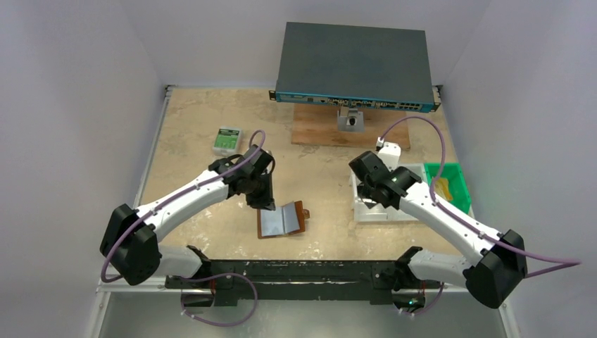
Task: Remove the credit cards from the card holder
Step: Place the credit card in the storage box.
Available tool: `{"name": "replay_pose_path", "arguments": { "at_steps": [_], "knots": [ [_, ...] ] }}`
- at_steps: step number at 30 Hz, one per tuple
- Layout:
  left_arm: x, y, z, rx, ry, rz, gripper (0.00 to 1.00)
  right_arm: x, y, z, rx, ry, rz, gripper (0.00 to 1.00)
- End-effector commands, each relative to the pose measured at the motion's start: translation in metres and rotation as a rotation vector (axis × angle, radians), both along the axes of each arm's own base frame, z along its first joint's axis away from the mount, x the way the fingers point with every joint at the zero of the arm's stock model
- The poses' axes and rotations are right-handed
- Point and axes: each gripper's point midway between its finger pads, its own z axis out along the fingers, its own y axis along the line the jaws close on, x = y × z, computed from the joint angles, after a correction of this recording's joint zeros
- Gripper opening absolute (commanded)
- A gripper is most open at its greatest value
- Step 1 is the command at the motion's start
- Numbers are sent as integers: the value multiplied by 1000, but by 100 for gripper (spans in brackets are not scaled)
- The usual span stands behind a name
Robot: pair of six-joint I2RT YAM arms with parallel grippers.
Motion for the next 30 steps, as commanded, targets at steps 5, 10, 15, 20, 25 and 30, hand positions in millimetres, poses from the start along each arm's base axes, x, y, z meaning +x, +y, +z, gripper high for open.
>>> {"name": "replay_pose_path", "arguments": {
  "at_steps": [5,10,15,20,25,30],
  "knots": [
    [-2,2,19,-31,-54,-18,14,28,-17,5,-100,-32,-35,0],
    [-5,4,20,-34,-52,-17,14,36,-19,-1,-106,-29,-30,8],
    [-7,5,20,-38,-54,-14,14,39,-16,-14,-107,-2,-16,10],
    [-8,5,20,-39,-51,-11,14,42,-3,-8,-47,-10,25,20],
    [-8,9,15,-22,-47,2,15,43,26,21,83,-58,139,41],
    [-13,16,6,4,-36,21,18,26,88,51,268,-115,312,66]
  ]
}}
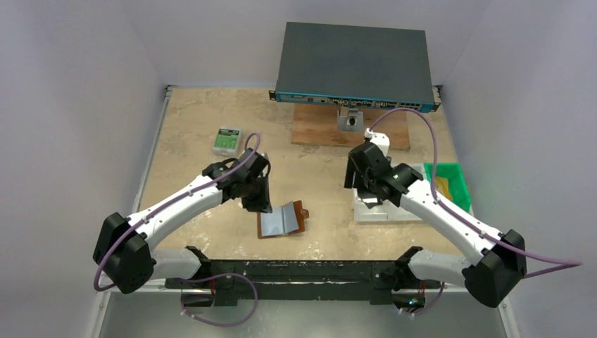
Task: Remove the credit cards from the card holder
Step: Place the credit card in the storage box, then remove the credit card from the card holder.
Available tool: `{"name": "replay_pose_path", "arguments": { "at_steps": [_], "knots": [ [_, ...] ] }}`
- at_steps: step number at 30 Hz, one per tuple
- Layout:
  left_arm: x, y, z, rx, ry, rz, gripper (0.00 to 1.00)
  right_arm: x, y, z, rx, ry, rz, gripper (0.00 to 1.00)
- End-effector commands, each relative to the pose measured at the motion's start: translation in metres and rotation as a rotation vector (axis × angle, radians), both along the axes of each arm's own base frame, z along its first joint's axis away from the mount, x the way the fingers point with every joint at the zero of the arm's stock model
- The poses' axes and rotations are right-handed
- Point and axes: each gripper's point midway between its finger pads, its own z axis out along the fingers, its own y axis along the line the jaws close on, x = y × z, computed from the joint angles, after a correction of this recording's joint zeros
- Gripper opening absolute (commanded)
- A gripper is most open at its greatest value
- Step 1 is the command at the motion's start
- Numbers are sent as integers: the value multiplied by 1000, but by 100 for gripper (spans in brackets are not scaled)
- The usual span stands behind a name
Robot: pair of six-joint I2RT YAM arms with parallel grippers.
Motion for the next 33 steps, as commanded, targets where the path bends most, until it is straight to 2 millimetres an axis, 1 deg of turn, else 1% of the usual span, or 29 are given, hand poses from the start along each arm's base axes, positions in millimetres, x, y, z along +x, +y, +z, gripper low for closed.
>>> {"name": "replay_pose_path", "arguments": {
  "at_steps": [1,4,7,9,12,16,22,25,29,33],
  "knots": [
    [-5,9,-4,20,-11,19,18,-8,79,52,237,-100,208,67],
    [-6,15,-7,40,-12,42,19,-31,134,57,352,-74,333,66],
    [-7,29,-12,94,-14,86,19,-56,182,51,438,-27,443,64],
    [-7,39,-15,119,-14,124,19,-70,209,43,485,15,495,63],
    [-9,49,-21,130,-5,161,20,-85,236,26,490,65,551,62],
    [-12,58,-28,135,8,186,20,-91,256,14,492,95,589,61],
    [-15,60,-37,117,28,198,20,-90,275,-12,477,136,610,58],
    [-15,58,-39,104,30,196,20,-88,280,-29,445,157,603,58],
    [-14,56,-41,98,34,193,20,-85,285,-44,422,172,599,57],
    [-14,55,-44,98,34,193,20,-80,282,-65,363,189,576,57]
  ]
}}
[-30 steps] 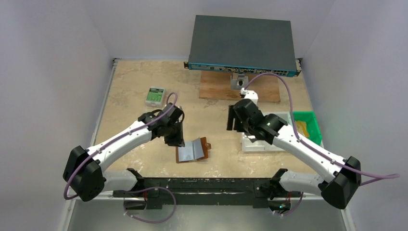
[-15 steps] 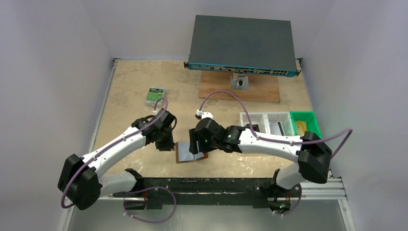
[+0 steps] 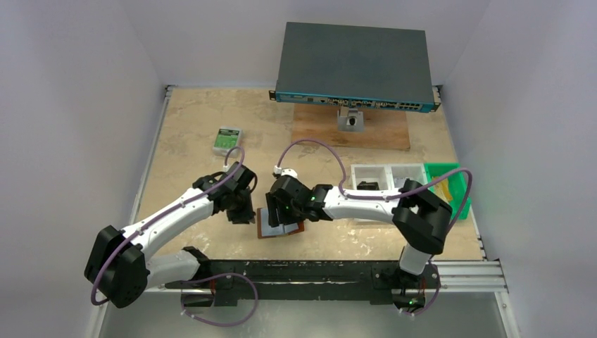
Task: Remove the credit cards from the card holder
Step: Remove the credit card from the card holder.
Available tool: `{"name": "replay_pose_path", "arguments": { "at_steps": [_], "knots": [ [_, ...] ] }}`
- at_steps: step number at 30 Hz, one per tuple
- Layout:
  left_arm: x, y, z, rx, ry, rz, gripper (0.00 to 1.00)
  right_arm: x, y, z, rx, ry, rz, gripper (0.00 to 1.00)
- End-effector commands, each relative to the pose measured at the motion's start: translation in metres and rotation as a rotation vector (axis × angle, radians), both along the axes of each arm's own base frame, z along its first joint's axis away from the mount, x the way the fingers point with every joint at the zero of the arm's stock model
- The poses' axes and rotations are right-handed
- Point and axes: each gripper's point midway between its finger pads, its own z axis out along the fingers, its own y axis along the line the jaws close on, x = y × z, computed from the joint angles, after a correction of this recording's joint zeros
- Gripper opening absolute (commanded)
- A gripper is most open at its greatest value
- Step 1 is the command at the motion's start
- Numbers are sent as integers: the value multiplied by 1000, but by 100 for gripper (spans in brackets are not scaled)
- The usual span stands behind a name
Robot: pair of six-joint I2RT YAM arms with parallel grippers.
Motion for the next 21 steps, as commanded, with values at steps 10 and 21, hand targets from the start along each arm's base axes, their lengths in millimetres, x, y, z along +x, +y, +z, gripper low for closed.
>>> {"name": "replay_pose_path", "arguments": {
  "at_steps": [10,21],
  "knots": [
    [4,-10,-2,-54,-3,3,20,11,10,-34,-68,-15,-17,58],
    [3,-13,-8,-69,10,3,20,-1,-4,-69,-122,57,-21,28]
  ]
}}
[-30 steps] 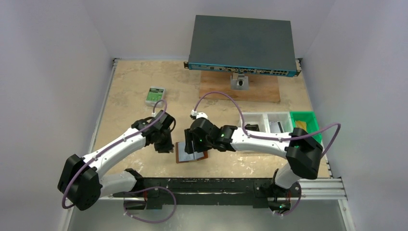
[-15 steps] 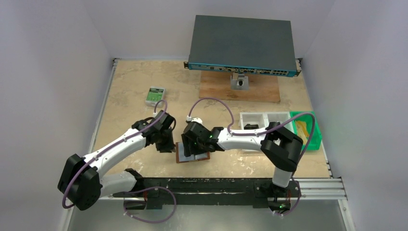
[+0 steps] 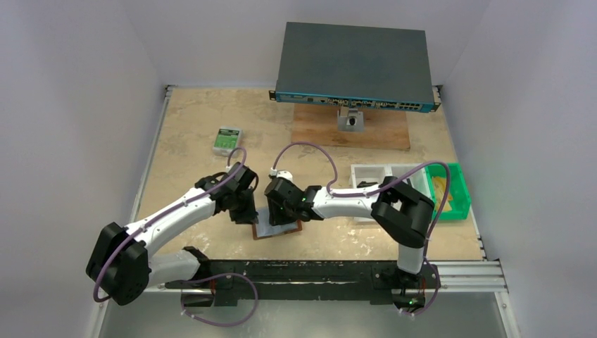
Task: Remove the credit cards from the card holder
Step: Remove the credit card from the card holder.
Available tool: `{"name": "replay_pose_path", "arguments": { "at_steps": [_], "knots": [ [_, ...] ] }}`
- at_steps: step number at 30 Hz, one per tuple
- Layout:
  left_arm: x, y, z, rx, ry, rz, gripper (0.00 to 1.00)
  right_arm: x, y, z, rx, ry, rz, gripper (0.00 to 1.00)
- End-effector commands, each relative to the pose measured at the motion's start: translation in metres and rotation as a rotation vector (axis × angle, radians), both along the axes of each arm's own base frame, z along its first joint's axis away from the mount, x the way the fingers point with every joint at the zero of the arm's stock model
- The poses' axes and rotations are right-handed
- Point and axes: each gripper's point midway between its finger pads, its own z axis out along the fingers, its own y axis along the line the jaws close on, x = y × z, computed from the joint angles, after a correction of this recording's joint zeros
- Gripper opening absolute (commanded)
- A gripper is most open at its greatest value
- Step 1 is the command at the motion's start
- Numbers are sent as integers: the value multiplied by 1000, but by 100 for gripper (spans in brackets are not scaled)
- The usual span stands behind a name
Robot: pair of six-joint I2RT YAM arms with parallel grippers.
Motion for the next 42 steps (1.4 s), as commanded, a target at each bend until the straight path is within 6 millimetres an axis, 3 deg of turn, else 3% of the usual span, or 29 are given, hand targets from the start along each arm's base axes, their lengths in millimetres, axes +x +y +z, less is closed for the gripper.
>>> {"name": "replay_pose_path", "arguments": {
  "at_steps": [1,10,20,26,29,33,38,42],
  "knots": [
    [1,-4,-4,-29,5,16,20,-13,-19,-30,-66,53,-11,25],
    [1,-12,-13,-53,32,0,20,-26,-22,-39,7,105,3,3],
    [11,-17,-17,-37,39,2,11,-27,-20,-30,98,106,23,0],
    [11,10,5,54,-54,52,14,-26,-18,-26,114,102,33,0],
    [12,5,20,34,-89,21,16,-28,-16,-24,131,103,43,0],
    [14,-15,33,8,-106,-42,16,-27,-15,-22,139,101,45,0],
    [21,-32,10,1,-53,-53,13,-27,-14,-19,155,99,44,0],
    [22,-30,-15,60,6,-40,0,-25,-16,-13,162,90,40,2]
  ]
}}
